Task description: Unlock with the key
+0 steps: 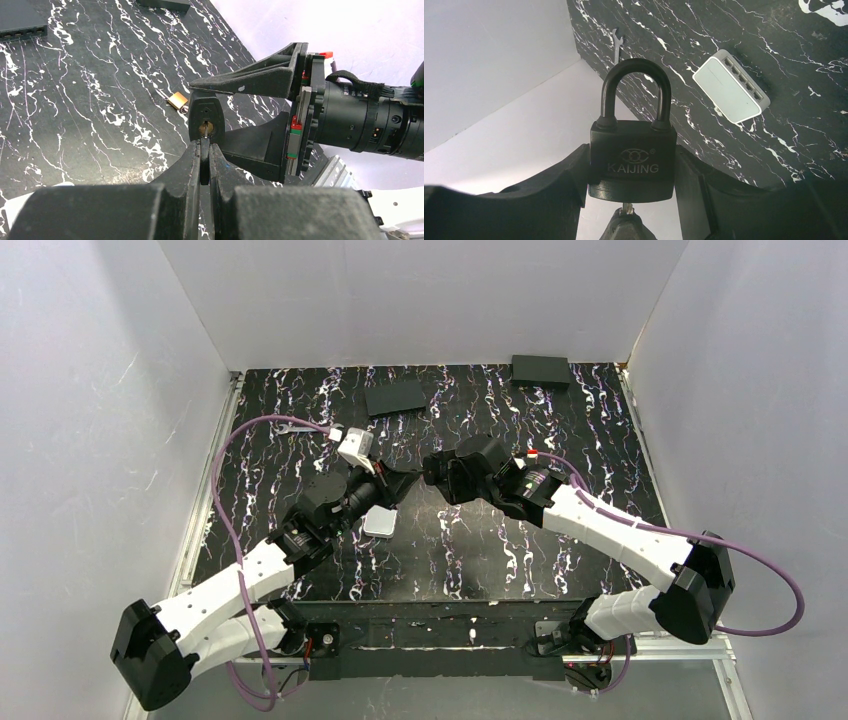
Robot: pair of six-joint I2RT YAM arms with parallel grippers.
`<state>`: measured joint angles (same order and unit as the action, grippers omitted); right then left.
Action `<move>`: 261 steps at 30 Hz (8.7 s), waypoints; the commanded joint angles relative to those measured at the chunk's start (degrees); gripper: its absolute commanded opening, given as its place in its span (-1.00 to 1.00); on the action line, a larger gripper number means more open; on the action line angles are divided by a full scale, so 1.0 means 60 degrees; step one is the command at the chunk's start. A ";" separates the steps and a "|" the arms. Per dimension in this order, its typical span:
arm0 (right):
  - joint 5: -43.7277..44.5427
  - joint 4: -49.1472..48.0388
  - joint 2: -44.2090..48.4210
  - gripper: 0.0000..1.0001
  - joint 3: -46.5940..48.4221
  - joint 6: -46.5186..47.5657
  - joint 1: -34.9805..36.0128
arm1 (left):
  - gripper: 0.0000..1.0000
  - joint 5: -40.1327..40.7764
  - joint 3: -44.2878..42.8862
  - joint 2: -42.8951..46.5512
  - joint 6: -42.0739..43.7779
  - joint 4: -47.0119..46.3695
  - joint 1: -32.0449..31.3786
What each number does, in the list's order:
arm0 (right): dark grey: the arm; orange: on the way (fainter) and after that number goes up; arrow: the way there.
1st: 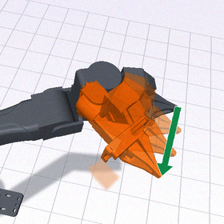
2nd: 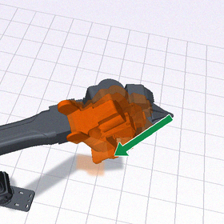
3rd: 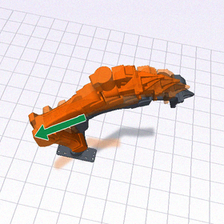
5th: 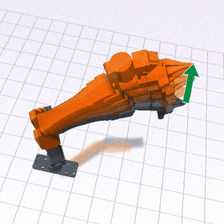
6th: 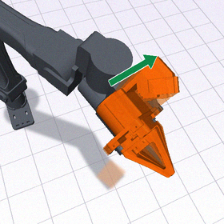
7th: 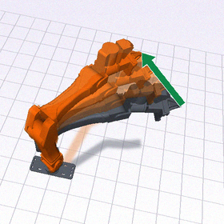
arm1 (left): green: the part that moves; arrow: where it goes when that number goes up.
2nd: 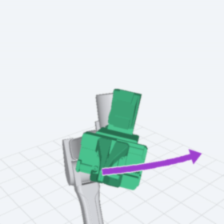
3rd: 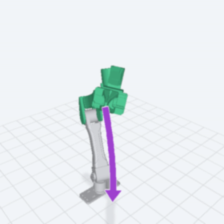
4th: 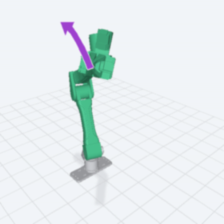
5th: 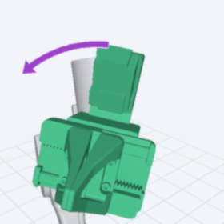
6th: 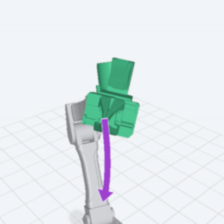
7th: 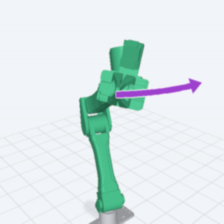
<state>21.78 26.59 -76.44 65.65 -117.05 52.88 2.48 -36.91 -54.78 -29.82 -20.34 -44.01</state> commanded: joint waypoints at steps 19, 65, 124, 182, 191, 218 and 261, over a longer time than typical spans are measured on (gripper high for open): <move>-0.0198 -0.1144 0.0341 -0.97 0.0279 -0.0196 0.0107 | -1.00 0.0980 -0.0428 -0.0369 -0.1497 0.0064 -0.0085; -0.0012 -0.0850 0.0318 -0.97 0.0675 -0.0076 0.0107 | -1.00 0.1226 -0.0941 -0.0792 -0.1632 0.1041 -0.0383; -0.0709 -0.0520 0.0005 -0.97 0.1582 0.0409 0.0576 | -1.00 0.1290 -0.1158 -0.2151 0.0469 -0.0461 -0.0385; 0.0127 0.0860 -0.0499 -0.97 0.3124 0.3566 0.0576 | -1.00 -0.0344 -0.0529 0.0777 0.4714 0.1310 -0.0381; -0.0174 0.1069 -0.0726 -0.97 0.3306 0.3437 0.0576 | -1.00 -0.0409 -0.0596 0.0961 0.5995 0.1742 -0.0376; 0.0381 0.1071 -0.0597 -0.97 0.3152 0.3533 0.0575 | 0.78 -0.0799 -0.1894 0.2088 0.8601 0.4916 -0.0385; 0.0110 -0.2741 0.0961 -0.65 0.1015 0.6068 0.0580 | -1.00 0.0924 -0.1430 0.0201 -0.0478 0.1075 0.0071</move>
<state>19.38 21.67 -76.49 74.13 -84.71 56.27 6.22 -46.48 -56.69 -31.81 -12.14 -44.75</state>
